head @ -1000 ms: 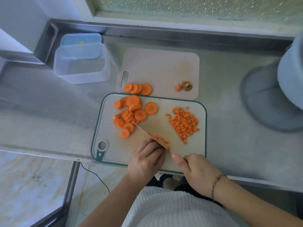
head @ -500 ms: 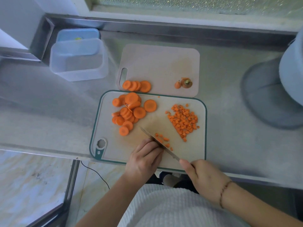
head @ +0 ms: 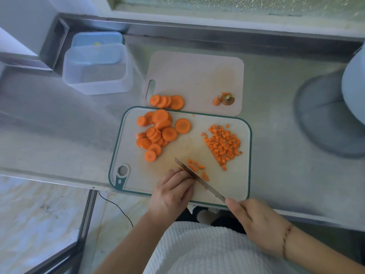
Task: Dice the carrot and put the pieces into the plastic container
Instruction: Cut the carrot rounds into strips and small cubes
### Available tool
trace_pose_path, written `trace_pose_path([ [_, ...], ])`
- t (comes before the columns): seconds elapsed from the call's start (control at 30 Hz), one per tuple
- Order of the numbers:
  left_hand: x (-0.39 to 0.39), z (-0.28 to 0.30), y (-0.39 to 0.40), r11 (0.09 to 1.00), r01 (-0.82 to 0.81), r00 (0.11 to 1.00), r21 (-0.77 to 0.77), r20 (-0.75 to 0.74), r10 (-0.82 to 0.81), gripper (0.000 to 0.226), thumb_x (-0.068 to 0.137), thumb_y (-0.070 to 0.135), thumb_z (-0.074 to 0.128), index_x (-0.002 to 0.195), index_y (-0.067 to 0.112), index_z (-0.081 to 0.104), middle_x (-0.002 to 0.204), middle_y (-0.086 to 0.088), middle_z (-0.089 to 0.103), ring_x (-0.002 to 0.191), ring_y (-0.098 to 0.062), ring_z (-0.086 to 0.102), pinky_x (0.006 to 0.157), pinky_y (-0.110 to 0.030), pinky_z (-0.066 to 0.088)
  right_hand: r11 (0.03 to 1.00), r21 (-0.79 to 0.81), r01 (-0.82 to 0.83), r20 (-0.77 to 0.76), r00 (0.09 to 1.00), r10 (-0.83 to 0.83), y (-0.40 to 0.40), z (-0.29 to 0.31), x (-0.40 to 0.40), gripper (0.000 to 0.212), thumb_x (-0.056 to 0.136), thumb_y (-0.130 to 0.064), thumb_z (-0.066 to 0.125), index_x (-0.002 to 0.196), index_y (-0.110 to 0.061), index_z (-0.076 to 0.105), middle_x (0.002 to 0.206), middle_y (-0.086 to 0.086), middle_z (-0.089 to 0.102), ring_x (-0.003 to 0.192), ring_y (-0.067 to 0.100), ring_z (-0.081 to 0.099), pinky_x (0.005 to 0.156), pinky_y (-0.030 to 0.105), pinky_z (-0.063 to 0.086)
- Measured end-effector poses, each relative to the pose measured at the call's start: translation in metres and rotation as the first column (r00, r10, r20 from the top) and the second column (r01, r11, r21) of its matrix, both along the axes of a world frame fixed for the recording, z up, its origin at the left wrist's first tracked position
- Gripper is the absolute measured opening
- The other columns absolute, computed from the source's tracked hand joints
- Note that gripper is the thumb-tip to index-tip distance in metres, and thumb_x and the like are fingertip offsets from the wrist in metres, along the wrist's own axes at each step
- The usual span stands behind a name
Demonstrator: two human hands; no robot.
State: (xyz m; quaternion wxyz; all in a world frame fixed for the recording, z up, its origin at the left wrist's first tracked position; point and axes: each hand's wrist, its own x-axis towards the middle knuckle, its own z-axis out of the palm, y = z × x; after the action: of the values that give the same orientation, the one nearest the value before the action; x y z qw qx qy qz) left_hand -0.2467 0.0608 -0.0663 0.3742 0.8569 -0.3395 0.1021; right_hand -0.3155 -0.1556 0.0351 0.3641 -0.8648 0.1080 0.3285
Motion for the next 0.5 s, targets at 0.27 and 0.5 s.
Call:
trace_pose_path([
  [0.27, 0.003, 0.006, 0.004, 1.000, 0.022, 0.999, -0.011, -0.023, -0.022, 0.004, 0.086, -0.001, 0.077, 0.090, 0.000, 0.076, 0.099, -0.009, 0.072, 0.094, -0.028, 0.068, 0.084, -0.037, 0.056, 1.000, 0.008, -0.020, 0.047, 0.999, 0.020, 0.015, -0.007, 0.025, 0.065, 0.083, -0.072, 0.020, 0.051, -0.016, 0.033, 0.044, -0.005, 0.034, 0.042, 0.007, 0.034, 0.052, 0.030, 0.037],
  [0.5, 0.000, 0.003, 0.008, 0.999, -0.049, 0.999, 0.012, 0.001, 0.048, 0.002, 0.087, 0.003, 0.076, 0.087, 0.004, 0.077, 0.096, -0.007, 0.072, 0.093, -0.030, 0.067, 0.082, -0.042, 0.055, 0.998, -0.009, -0.062, 0.030, 0.998, 0.062, -0.002, 0.005, 0.003, 0.063, 0.081, -0.071, 0.021, 0.051, -0.017, 0.030, 0.044, -0.001, 0.028, 0.043, 0.011, 0.031, 0.048, 0.023, 0.029],
])
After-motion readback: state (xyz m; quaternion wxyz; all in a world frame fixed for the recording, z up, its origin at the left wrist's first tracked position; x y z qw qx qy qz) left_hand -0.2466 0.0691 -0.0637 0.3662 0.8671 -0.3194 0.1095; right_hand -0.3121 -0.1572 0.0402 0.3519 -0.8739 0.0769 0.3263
